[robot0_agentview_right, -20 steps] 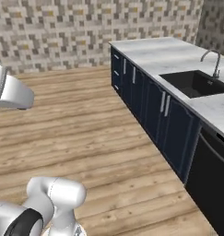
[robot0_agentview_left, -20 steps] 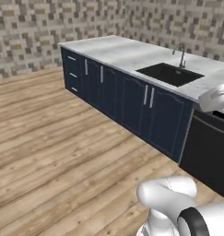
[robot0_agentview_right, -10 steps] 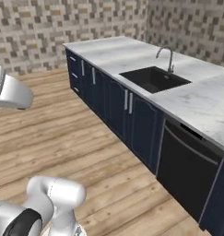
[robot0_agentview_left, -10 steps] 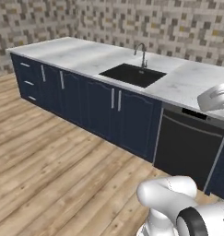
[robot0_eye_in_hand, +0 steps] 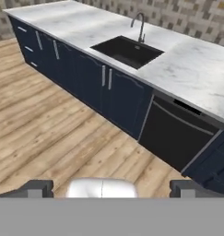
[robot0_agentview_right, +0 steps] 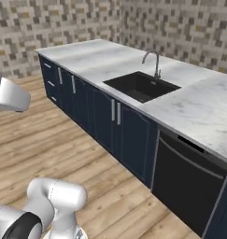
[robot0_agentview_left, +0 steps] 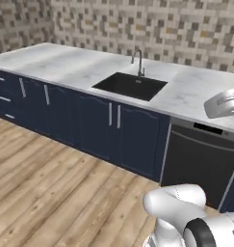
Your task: Pick up the bar soap and sponge from the sink, and place them back in the cabinet, and close the cabinet doors.
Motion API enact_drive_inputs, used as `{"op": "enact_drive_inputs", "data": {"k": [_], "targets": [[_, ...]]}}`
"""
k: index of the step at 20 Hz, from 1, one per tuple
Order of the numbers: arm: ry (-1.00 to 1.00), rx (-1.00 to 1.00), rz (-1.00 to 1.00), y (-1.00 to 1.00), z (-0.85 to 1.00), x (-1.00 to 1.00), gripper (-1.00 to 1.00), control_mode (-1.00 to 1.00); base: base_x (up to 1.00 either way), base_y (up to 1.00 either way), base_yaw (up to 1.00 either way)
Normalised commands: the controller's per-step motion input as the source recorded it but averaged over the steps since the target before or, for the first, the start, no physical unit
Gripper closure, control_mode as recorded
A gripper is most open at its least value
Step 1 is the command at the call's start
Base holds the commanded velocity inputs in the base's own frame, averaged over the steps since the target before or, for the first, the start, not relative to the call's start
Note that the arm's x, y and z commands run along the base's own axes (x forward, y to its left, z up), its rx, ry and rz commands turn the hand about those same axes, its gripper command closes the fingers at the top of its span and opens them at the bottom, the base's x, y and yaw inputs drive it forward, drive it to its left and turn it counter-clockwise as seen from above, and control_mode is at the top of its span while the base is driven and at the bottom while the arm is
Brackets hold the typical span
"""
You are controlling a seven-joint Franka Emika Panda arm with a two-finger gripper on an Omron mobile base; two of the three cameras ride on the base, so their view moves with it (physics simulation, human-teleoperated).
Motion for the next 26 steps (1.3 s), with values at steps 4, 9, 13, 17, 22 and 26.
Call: {"op": "enact_drive_inputs", "data": {"k": [4, 9, 13, 17, 22, 26], "targets": [[0.00, 0.00, 0.00, 0.00, 0.00, 0.00, -1.00, 1.00, 0.98, 0.15, -0.30], [0.00, 0.00, 0.00, 0.00, 0.00, 0.00, -1.00, 1.00, 0.77, 0.16, -0.29], [0.00, 0.00, 0.00, 0.00, 0.00, 0.00, -1.00, 1.00, 0.50, 0.15, -0.39], [0.00, 0.00, 0.00, 0.00, 0.00, 0.00, -1.00, 1.00, 0.44, 0.23, -0.46], [0.00, 0.00, 0.00, 0.00, 0.00, 0.00, -1.00, 1.00, 0.61, 0.35, -0.42], [0.00, 0.00, 0.00, 0.00, 0.00, 0.00, -1.00, 1.00, 0.73, 0.42, -0.34]]}}
